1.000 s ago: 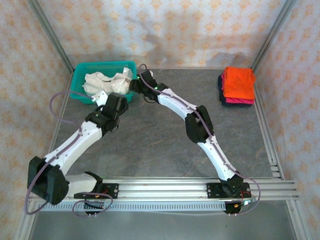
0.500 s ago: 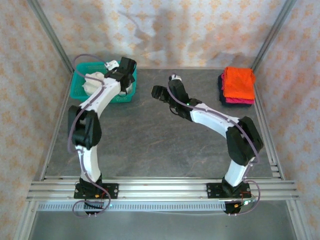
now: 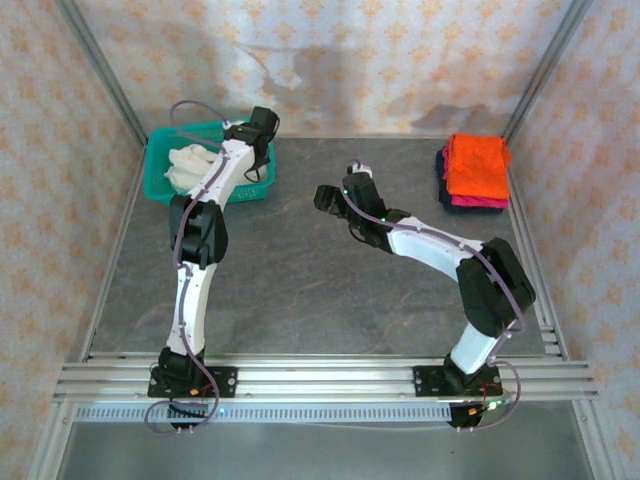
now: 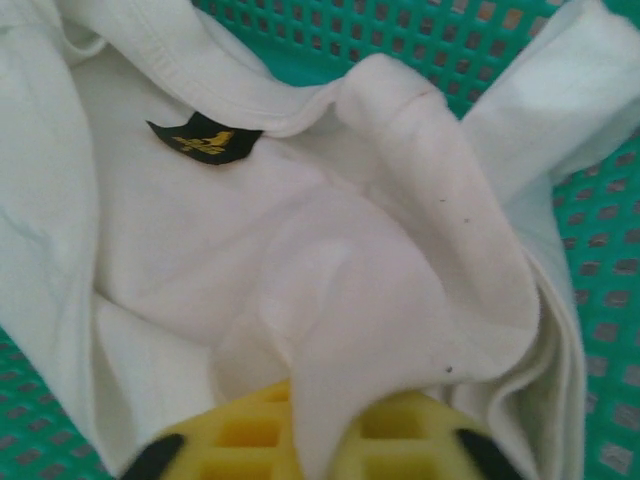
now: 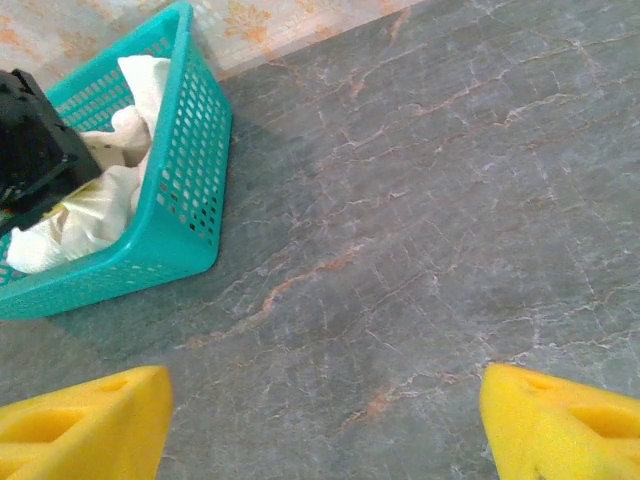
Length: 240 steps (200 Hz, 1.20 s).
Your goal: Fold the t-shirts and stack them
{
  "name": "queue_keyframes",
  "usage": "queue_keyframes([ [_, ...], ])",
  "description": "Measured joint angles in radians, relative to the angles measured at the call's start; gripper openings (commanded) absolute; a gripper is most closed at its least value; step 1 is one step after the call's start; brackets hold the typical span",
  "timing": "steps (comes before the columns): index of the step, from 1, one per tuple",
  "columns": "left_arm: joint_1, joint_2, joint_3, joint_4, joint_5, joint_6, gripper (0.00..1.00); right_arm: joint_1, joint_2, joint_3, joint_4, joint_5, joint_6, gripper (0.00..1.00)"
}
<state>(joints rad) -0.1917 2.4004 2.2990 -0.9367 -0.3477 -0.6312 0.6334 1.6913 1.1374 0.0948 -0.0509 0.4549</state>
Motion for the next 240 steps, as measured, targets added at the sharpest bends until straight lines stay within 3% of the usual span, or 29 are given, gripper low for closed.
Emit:
queue_keyframes([
  [57,0.004,-0.060,0.040,-0.018,0.001,0.101,0.00,-0.002,-0.008,-0.006,-0.003,0.000,0.000,0.81],
  [111,-0.019,-0.350,0.092,0.019,0.008,0.260,0.00,-0.002,-0.008,-0.008,0.002,-0.040,0.008,0.81],
  [141,-0.083,-0.454,0.225,0.040,0.035,0.343,0.00,0.000,-0.008,-0.020,0.017,-0.076,0.003,0.82],
  [186,-0.228,-0.563,0.246,0.069,0.082,0.422,0.00,0.018,-0.008,-0.021,0.041,-0.116,-0.028,0.85],
  [240,-0.349,-0.579,0.247,0.040,0.186,0.375,0.00,0.121,-0.066,-0.116,0.257,-0.133,-0.247,0.98],
])
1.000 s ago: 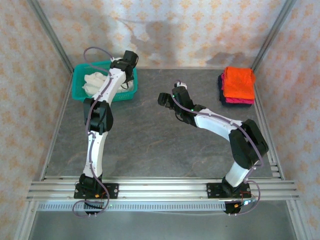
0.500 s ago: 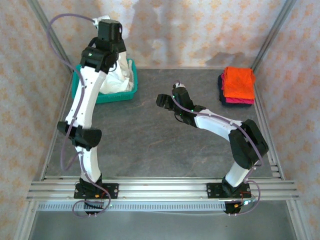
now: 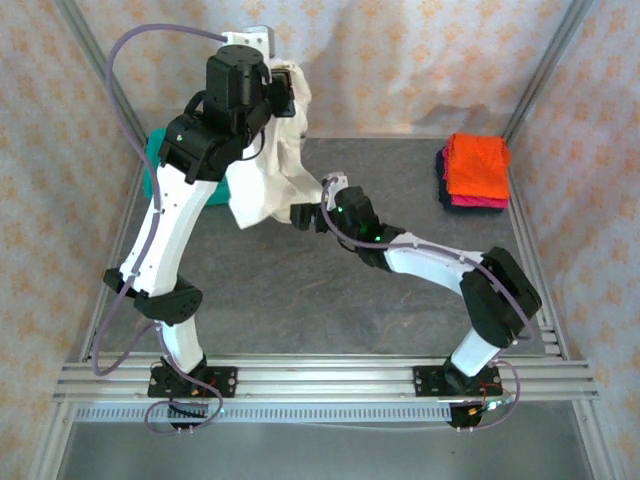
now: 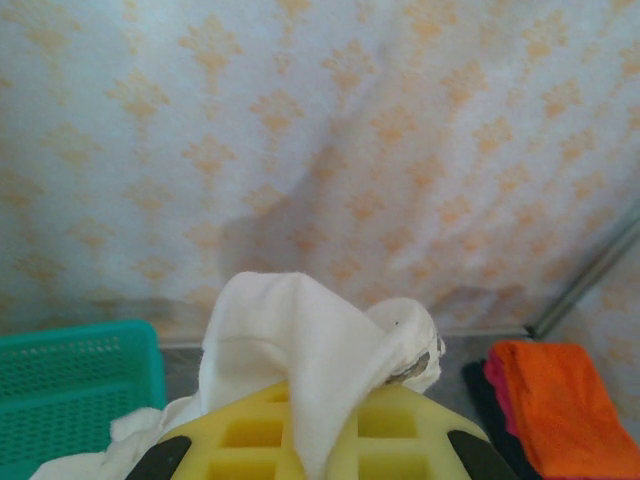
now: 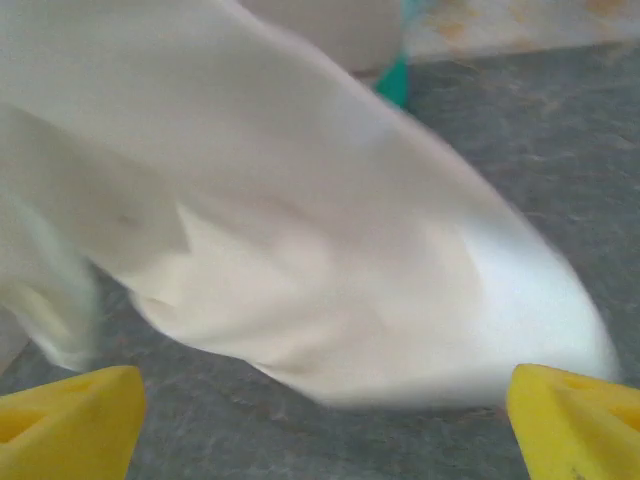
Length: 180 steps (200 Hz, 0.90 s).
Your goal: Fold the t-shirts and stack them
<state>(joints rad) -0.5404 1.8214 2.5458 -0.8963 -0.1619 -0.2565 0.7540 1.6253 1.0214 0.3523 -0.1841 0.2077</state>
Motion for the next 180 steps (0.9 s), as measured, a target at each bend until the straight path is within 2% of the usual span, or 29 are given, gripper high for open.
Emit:
queue_keyframes([
  [31,-0.041,-0.016,-0.038,-0.037,0.054,-0.065,0.00,0.042,0.003,0.001,0.138,0.058,-0.149,0.99],
  [49,-0.063,-0.040,-0.091,-0.040,0.086,-0.104,0.00,0.041,0.054,0.076,0.187,0.116,-0.220,1.00],
  [53,-0.067,-0.044,-0.101,-0.040,0.094,-0.112,0.00,0.041,0.067,0.093,0.198,0.128,-0.232,0.98],
  [63,-0.075,-0.048,-0.116,-0.041,0.105,-0.129,0.00,0.039,0.098,0.131,0.225,0.158,-0.262,0.83],
  [67,-0.076,-0.050,-0.121,-0.042,0.109,-0.137,0.00,0.039,0.105,0.141,0.232,0.166,-0.275,0.73],
  [77,-0.080,-0.052,-0.132,-0.041,0.118,-0.148,0.00,0.039,0.122,0.160,0.243,0.181,-0.294,0.40],
  [82,-0.080,-0.055,-0.138,-0.041,0.122,-0.155,0.00,0.039,0.125,0.163,0.248,0.185,-0.303,0.19],
  [89,-0.080,-0.060,-0.151,-0.041,0.122,-0.162,0.00,0.039,0.127,0.164,0.249,0.189,-0.311,0.02],
  [97,-0.080,-0.069,-0.172,-0.040,0.121,-0.166,0.18,0.039,0.128,0.164,0.249,0.189,-0.316,0.00],
  [111,-0.080,-0.087,-0.208,-0.039,0.108,-0.166,0.71,0.039,0.127,0.162,0.248,0.189,-0.317,0.00],
  [121,-0.080,-0.097,-0.227,-0.036,0.092,-0.165,0.98,0.039,0.120,0.149,0.246,0.195,-0.315,0.00],
  [154,-0.080,-0.142,-0.331,0.002,0.015,-0.154,1.00,0.013,0.026,0.004,0.239,0.232,-0.251,0.00],
  [180,-0.080,-0.216,-0.483,0.058,-0.047,-0.130,1.00,-0.077,-0.125,-0.170,0.220,0.293,-0.178,0.00],
])
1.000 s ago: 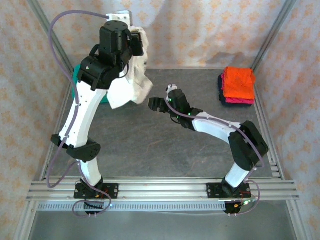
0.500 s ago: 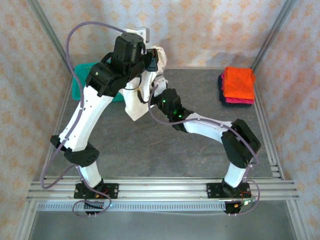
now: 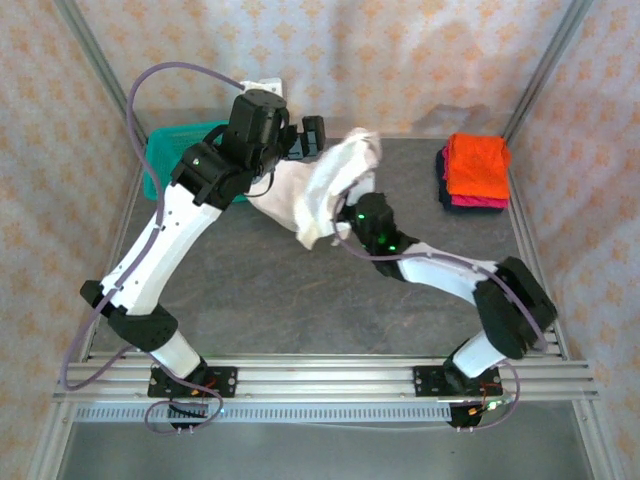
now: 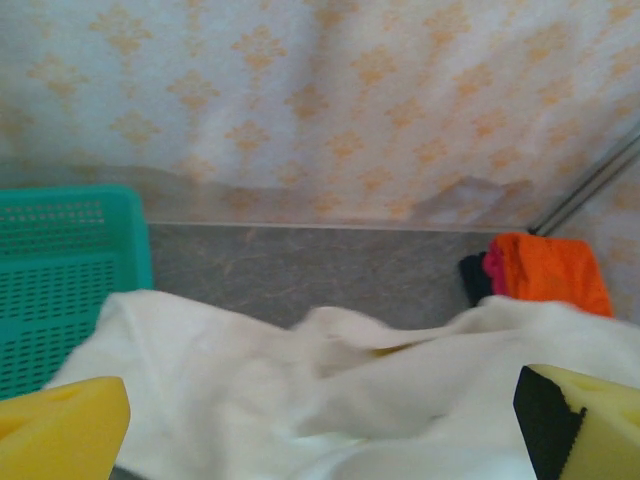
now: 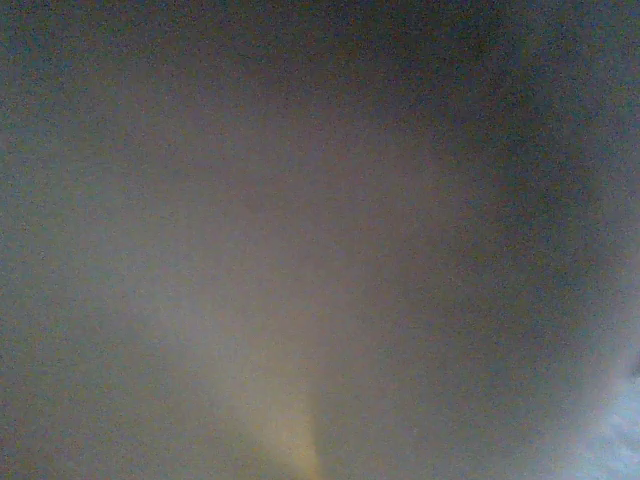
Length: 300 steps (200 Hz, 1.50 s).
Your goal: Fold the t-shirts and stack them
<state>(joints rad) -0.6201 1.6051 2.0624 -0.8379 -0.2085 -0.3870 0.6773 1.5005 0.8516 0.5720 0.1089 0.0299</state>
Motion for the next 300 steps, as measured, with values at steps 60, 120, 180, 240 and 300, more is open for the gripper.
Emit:
queue_keyframes([
  [60,0.004,-0.068,-0.169,0.132,-0.108,0.029,1.00,-0.238,-0.359,-0.162,-0.151,0.092,0.045,0.00],
  [120,0.063,0.231,-0.172,0.187,-0.093,-0.039,0.80,-0.264,-0.399,-0.231,-0.251,0.037,0.088,0.00],
  [180,0.141,0.631,0.045,0.071,0.011,-0.150,0.60,-0.264,-0.396,-0.230,-0.321,-0.114,0.127,0.00],
  [240,0.231,0.758,0.172,-0.004,0.029,-0.188,0.59,-0.264,-0.393,-0.224,-0.338,-0.159,0.128,0.00],
  [300,0.290,0.761,0.195,-0.038,0.021,-0.178,0.59,-0.264,-0.392,-0.223,-0.342,-0.162,0.128,0.00],
])
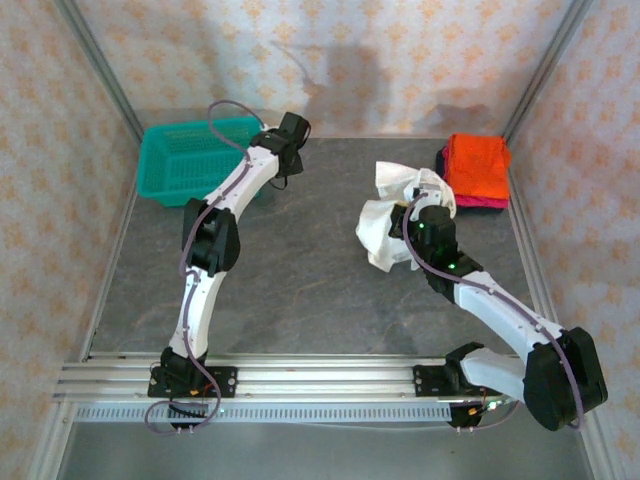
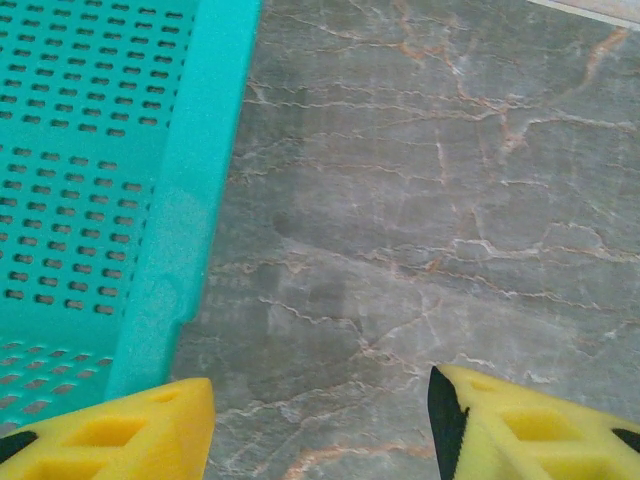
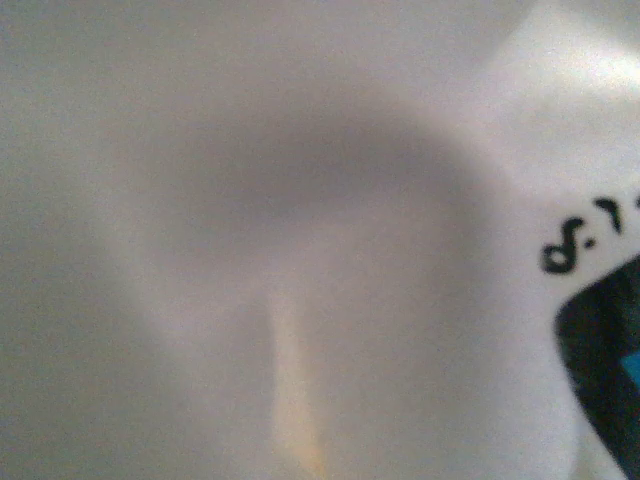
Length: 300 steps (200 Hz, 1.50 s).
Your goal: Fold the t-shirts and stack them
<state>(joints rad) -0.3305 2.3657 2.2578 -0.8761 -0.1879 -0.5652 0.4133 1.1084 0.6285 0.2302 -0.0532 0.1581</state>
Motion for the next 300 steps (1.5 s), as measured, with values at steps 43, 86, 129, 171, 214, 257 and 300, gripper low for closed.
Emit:
queue_keyframes([
  [43,0.044,0.000,0.000,-0.004,-0.007,0.015,0.59,0.000,0.001,0.000,0.000,-0.001,0.008,0.00],
  [86,0.102,0.029,0.046,-0.019,-0.008,0.015,0.59,0.000,0.011,0.000,0.000,-0.019,0.023,0.00],
  [129,0.142,0.063,0.103,-0.033,-0.010,0.016,0.59,0.000,0.013,0.000,0.000,-0.026,0.026,0.00],
  [171,0.153,0.063,0.103,-0.040,-0.010,0.016,0.60,0.003,0.017,0.000,0.000,-0.028,0.026,0.00],
  [214,0.170,0.058,0.093,-0.035,-0.003,0.029,0.62,0.013,0.028,0.019,-0.025,-0.042,0.025,0.00],
  [257,0.155,-0.059,-0.093,-0.007,0.016,0.053,0.68,0.103,0.113,0.149,-0.130,-0.091,-0.039,0.00],
  [300,0.087,-0.417,-0.432,0.112,0.013,0.058,0.69,0.249,0.285,0.363,-0.251,-0.217,-0.127,0.66],
])
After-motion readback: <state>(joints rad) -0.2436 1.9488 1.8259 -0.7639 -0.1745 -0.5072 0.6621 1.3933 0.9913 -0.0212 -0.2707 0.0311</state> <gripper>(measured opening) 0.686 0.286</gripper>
